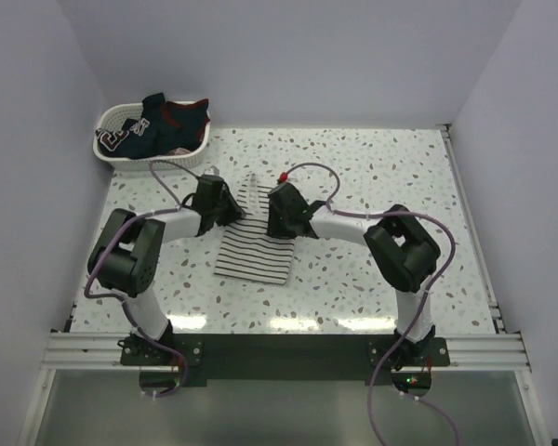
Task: Fold and stack the tank tops
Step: Fold the tank top
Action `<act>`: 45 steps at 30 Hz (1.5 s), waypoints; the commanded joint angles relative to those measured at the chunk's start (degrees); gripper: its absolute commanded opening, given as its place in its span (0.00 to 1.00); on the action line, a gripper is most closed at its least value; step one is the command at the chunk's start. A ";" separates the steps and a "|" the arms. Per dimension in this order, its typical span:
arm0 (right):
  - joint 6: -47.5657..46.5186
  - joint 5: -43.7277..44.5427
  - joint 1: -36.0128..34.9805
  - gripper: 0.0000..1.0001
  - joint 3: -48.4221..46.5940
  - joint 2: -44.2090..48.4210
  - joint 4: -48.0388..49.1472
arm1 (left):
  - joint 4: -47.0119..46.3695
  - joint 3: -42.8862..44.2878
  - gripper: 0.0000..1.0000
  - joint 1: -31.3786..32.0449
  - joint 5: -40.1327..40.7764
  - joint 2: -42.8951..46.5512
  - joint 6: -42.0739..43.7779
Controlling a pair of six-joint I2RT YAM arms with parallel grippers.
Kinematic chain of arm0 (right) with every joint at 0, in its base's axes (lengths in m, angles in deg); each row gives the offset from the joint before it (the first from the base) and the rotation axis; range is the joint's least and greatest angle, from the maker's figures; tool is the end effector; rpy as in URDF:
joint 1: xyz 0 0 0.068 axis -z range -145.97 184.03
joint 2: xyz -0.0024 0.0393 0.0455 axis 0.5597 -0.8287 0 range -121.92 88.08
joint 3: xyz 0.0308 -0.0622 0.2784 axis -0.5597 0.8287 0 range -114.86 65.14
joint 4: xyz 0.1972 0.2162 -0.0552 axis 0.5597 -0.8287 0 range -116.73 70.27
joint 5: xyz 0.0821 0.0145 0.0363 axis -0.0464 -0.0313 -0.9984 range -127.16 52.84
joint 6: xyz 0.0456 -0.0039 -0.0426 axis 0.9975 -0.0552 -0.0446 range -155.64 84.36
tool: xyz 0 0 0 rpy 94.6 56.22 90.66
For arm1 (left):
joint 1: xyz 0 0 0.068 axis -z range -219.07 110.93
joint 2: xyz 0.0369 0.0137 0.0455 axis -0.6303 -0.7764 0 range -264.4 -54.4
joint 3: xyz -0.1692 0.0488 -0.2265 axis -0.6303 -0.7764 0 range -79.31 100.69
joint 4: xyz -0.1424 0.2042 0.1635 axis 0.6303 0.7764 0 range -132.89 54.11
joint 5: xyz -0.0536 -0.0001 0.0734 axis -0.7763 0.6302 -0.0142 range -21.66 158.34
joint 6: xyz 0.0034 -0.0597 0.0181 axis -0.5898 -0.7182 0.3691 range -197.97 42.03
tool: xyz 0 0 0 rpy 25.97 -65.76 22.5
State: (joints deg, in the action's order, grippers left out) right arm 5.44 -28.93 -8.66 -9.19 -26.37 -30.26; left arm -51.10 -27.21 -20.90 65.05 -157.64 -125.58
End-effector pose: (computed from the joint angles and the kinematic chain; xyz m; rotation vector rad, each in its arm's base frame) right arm 0.3483 0.3120 0.1366 0.0289 2.4998 0.4628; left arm 0.3766 -0.1264 0.1188 -0.5826 2.3364 -0.6274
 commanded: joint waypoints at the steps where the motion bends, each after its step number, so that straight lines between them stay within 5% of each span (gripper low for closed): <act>1: 3.91 2.14 -2.04 0.41 7.34 3.16 -5.82 | 0.03 -5.49 0.23 1.95 3.11 7.25 -2.30; 10: 1.29 6.18 -2.13 0.45 8.67 12.32 -11.09 | 7.84 -3.94 0.34 3.36 4.88 17.28 1.12; 15: 0.14 7.24 -2.04 0.49 8.93 19.07 -14.78 | 17.95 -4.81 0.50 5.20 9.09 27.20 3.49; 21: 8.02 4.60 -4.31 0.49 19.72 28.66 -13.21 | 23.15 -16.83 0.59 8.01 8.74 37.93 1.04; 31: 20.97 9.35 -20.05 0.46 28.27 32.81 -9.60 | 20.51 -27.40 0.59 8.46 6.45 42.34 2.44; 42: 26.68 8.91 -21.82 0.44 35.03 28.93 -6.09 | 17.70 -30.03 0.54 8.72 4.87 37.59 1.47; 45: 26.86 8.47 -21.90 0.35 37.05 29.90 -6.44 | 16.91 -31.09 0.52 10.03 4.43 36.97 0.25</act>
State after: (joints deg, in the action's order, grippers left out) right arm 29.81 -21.54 -30.41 24.80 3.64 -35.66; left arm -33.50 -55.80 -12.26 70.79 -119.15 -124.19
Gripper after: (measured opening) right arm 0.364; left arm 0.530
